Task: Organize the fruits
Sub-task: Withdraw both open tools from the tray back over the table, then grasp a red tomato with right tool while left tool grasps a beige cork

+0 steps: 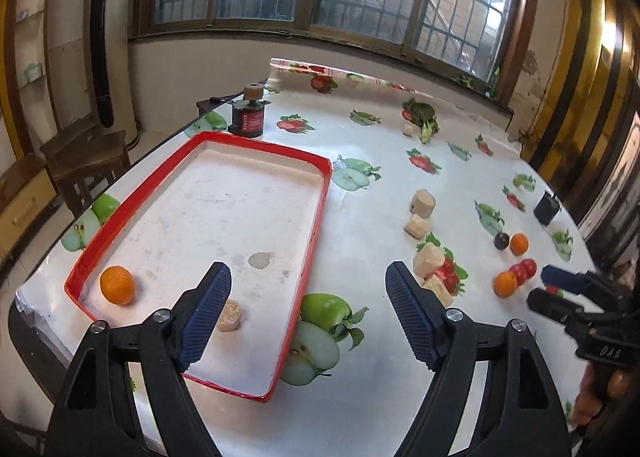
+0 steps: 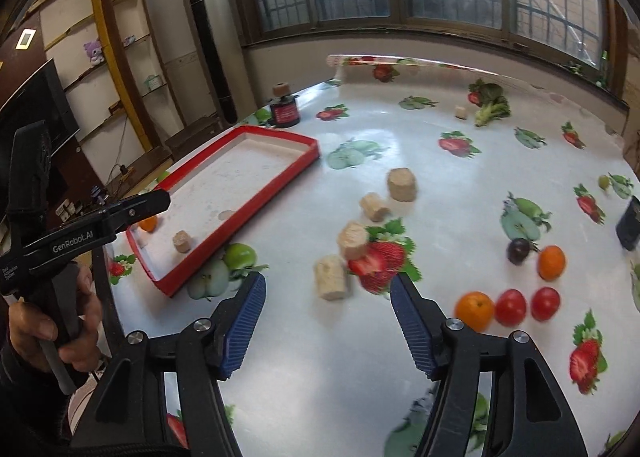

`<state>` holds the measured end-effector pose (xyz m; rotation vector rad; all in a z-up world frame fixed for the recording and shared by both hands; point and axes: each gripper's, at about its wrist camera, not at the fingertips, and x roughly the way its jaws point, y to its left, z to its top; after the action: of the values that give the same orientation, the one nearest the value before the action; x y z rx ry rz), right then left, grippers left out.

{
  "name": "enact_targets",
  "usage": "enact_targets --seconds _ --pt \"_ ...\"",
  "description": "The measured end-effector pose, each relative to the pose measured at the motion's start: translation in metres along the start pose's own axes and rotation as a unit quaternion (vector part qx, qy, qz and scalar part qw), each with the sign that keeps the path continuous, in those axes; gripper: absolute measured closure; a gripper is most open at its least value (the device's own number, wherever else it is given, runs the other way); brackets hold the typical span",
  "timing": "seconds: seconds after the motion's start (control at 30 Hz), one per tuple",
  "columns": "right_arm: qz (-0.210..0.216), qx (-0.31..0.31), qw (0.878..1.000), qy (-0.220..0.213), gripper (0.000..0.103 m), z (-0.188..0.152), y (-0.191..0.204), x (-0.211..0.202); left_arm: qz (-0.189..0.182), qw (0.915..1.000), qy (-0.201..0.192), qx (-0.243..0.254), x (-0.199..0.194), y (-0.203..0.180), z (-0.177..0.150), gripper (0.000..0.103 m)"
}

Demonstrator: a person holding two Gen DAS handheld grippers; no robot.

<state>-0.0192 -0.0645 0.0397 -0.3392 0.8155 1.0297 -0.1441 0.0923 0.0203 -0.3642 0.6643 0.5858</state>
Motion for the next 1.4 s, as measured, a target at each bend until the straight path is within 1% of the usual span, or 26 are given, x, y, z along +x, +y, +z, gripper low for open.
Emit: enact_targets --seconds 0.03,0.1,0.17,0.27,0.47,0.57,0.73,0.97,1.17,1.23,1.37,1.4 --pt "-0.008 0.009 1.0 -0.002 0.036 -0.003 -0.011 -0.005 -0.002 1.0 0.003 0.008 0.001 -0.006 -0.001 0.023" --pt "-0.023 0.029 0.999 -0.004 0.035 -0.009 -0.032 -0.014 -0.021 0.9997 0.005 0.009 0.002 -0.015 -0.003 0.023" --pt "-0.034 0.05 0.998 -0.006 0.035 -0.016 -0.05 -0.022 -0.026 0.9995 0.012 0.011 0.006 -0.024 -0.004 0.023" --pt "-0.047 0.073 0.996 -0.009 0.035 -0.026 -0.071 -0.031 -0.027 0.9986 0.019 0.042 0.008 -0.042 -0.009 0.023" --pt "-0.061 0.1 0.993 -0.004 0.035 -0.042 -0.094 -0.034 -0.015 0.994 0.045 0.099 0.016 -0.075 -0.015 0.023" --pt "-0.065 0.107 0.992 -0.001 0.035 -0.047 -0.1 -0.032 -0.022 0.9918 0.052 0.114 0.018 -0.086 -0.014 0.023" --pt "-0.072 0.114 0.991 0.001 0.035 -0.05 -0.108 -0.03 -0.03 0.9905 0.052 0.124 0.018 -0.094 -0.012 0.023" --pt "-0.08 0.118 0.99 -0.001 0.035 -0.049 -0.118 -0.029 -0.037 0.9883 0.073 0.128 0.031 -0.1 -0.012 0.023" --pt "-0.102 0.127 0.987 0.003 0.036 -0.046 -0.133 -0.022 -0.049 0.9864 0.091 0.128 0.043 -0.106 -0.012 0.023" --pt "-0.111 0.128 0.985 0.007 0.038 -0.043 -0.139 -0.017 -0.05 0.9858 0.098 0.127 0.048 -0.108 -0.011 0.023" --pt "-0.127 0.125 0.984 0.018 0.049 -0.038 -0.15 -0.005 -0.055 0.9854 0.103 0.124 0.06 -0.109 -0.009 0.023" --pt "-0.13 0.126 0.983 0.021 0.05 -0.037 -0.153 -0.001 -0.056 0.9851 0.107 0.122 0.063 -0.11 -0.009 0.023"
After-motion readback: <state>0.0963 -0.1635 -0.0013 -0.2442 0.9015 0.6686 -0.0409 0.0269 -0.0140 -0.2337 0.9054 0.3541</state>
